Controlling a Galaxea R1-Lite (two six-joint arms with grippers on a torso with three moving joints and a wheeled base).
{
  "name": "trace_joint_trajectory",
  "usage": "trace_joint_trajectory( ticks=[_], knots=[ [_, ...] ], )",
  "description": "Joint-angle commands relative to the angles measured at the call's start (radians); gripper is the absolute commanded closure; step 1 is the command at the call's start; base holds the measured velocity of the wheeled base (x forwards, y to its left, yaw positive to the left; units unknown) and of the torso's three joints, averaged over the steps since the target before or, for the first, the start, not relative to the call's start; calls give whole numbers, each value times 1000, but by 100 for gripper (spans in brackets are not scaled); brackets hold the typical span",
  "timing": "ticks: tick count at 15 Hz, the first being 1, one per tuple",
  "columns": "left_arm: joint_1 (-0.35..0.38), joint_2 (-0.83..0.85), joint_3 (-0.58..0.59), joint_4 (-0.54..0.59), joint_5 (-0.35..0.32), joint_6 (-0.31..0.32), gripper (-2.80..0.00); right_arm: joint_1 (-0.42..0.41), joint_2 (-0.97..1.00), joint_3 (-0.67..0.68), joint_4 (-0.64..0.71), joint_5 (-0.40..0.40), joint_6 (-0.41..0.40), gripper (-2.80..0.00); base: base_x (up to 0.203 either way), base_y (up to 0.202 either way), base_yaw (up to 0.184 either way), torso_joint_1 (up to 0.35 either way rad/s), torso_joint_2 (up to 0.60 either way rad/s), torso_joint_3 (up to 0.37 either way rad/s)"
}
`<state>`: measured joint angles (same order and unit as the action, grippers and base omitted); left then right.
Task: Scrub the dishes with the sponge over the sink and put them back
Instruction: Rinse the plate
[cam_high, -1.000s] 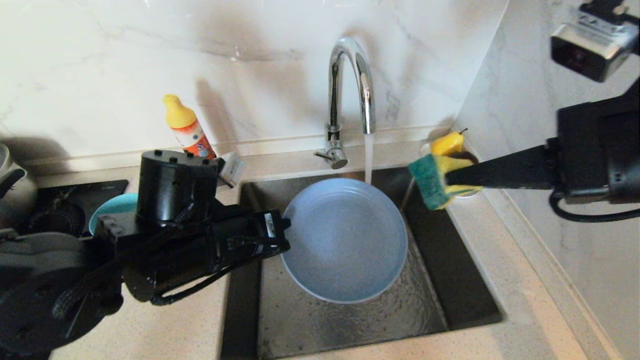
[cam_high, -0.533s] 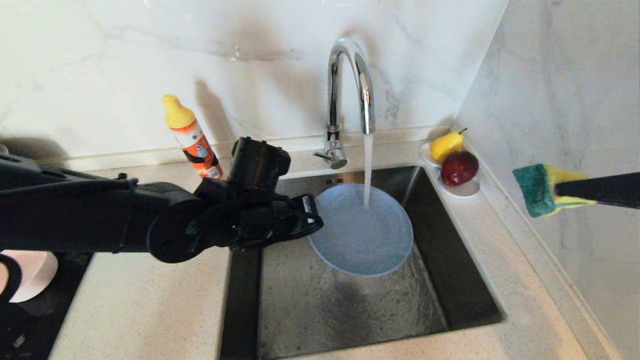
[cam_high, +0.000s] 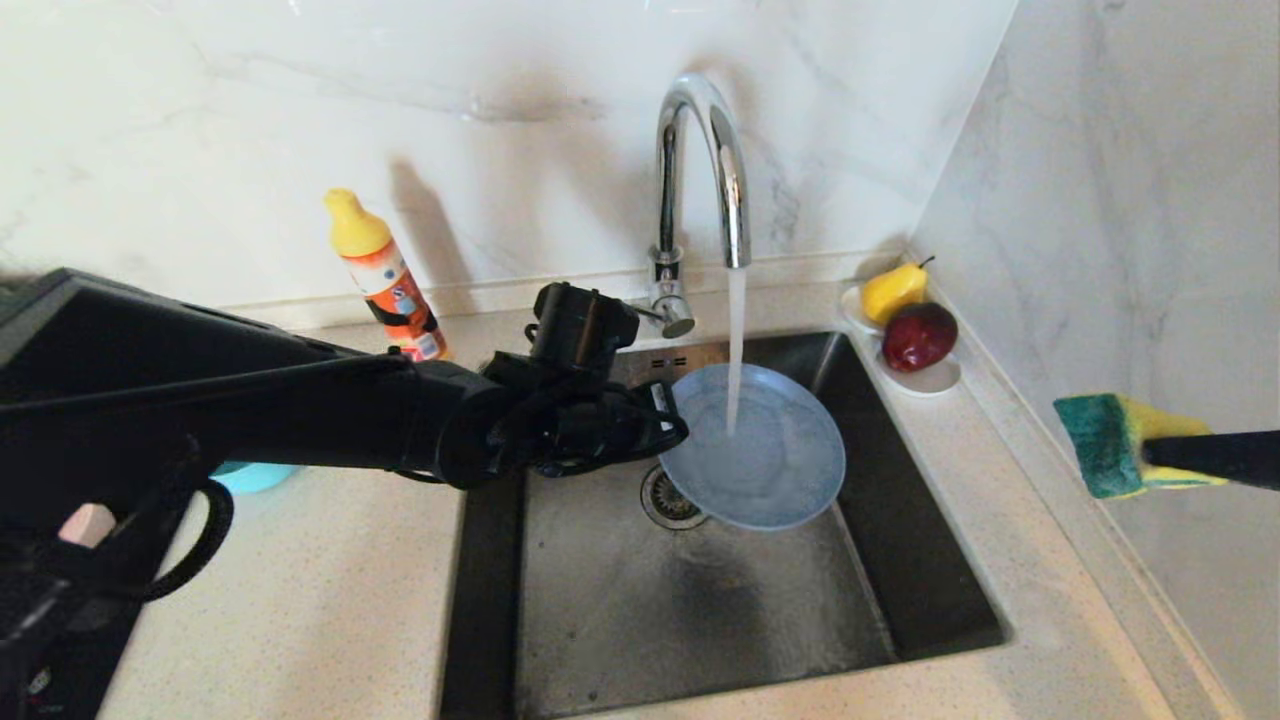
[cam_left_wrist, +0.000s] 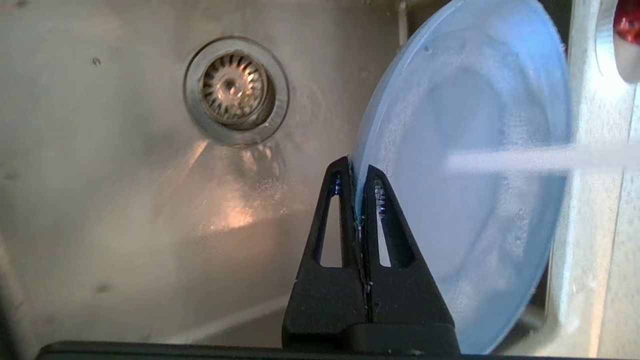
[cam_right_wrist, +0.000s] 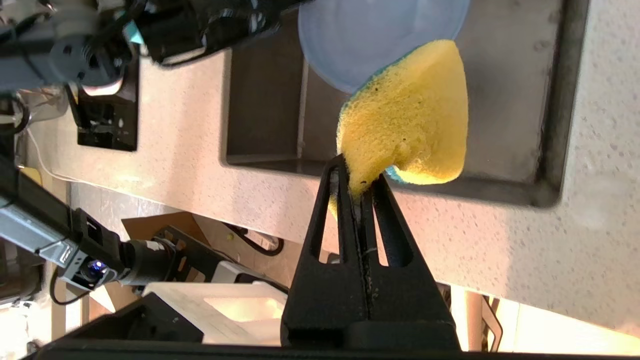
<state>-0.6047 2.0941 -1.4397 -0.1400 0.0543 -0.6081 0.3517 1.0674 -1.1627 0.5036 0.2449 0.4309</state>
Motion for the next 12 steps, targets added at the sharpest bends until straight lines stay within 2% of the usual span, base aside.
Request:
trace_joint_trajectory(
  ticks=[1,8,10,12],
  knots=[
    [-3,66,-56,0,1,-7,0,0,-17,28,2,2,2,0,0,0,0,0,0,0],
    [-7,92,-84,-6,22,-19,0,0,-6,53,-36,9,0,0,0,0,0,0,0,0],
    [-6,65,-66,0,57,-19,0,0,-11,76,-45,13,1,0,0,0,0,0,0,0],
    [12,26,-32,4,124,3,0,0,-11,98,-51,14,2,0,0,0,0,0,0,0]
  ],
)
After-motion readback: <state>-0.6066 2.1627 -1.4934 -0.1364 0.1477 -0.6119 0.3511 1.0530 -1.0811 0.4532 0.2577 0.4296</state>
